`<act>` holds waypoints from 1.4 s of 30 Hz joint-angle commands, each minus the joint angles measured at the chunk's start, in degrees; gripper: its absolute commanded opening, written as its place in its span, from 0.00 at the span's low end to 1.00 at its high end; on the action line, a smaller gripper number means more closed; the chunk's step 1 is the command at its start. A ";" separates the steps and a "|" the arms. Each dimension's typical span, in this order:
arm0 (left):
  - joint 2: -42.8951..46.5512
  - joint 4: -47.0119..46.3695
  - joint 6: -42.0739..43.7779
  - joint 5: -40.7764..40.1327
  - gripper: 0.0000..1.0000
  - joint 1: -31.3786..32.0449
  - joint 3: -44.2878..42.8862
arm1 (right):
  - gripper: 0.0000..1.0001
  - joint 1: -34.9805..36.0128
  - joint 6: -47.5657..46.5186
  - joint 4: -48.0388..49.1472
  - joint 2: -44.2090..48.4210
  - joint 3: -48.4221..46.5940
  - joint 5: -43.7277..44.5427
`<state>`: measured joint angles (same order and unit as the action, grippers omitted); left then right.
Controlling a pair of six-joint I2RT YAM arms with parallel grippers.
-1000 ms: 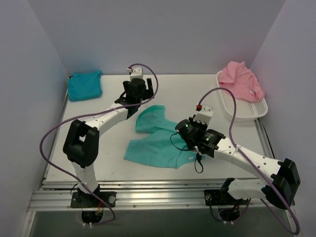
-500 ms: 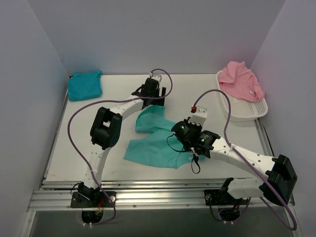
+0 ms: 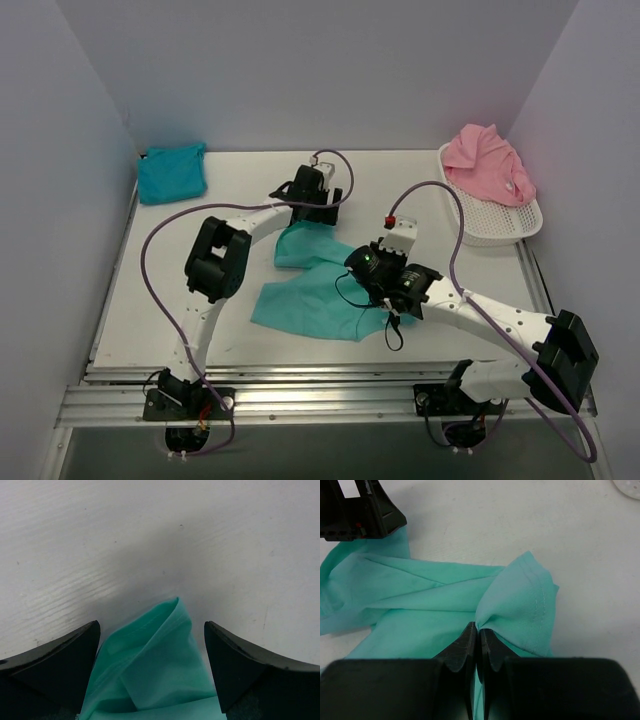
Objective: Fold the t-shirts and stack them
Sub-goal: Move the tshirt to the center of the board
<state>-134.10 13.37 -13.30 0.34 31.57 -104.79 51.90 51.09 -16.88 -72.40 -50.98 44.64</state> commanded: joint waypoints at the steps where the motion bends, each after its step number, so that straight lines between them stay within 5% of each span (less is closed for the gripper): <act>1: -1.77 -2.47 0.38 2.56 0.94 0.68 -1.64 | 0.00 0.31 1.47 -0.25 0.07 0.27 2.47; 9: -4.58 0.16 1.35 2.04 0.98 2.00 -6.03 | 0.00 0.31 1.82 -1.40 0.68 0.36 3.34; 15: -5.12 4.65 1.00 0.19 0.69 2.27 -7.62 | 0.00 0.31 1.99 -2.01 1.47 0.36 3.70; 31: -1.25 9.84 2.14 -9.21 0.65 2.79 -4.37 | 0.00 0.31 2.70 -2.36 2.62 1.24 3.61; 37: -3.18 9.66 1.96 -10.00 0.38 2.79 -5.42 | 0.00 0.31 3.05 -2.45 2.27 1.41 3.96; 40: -3.53 8.96 1.44 -10.27 0.07 2.62 -5.33 | 0.00 0.31 3.22 -2.28 1.65 1.67 4.22; 42: -2.84 8.26 1.08 -10.53 0.03 2.62 -4.55 | 0.00 0.31 3.05 -2.01 1.39 1.59 4.75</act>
<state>-137.29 18.87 -11.62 -9.58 34.17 -110.10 51.90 52.86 -17.76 -71.35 -49.95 46.06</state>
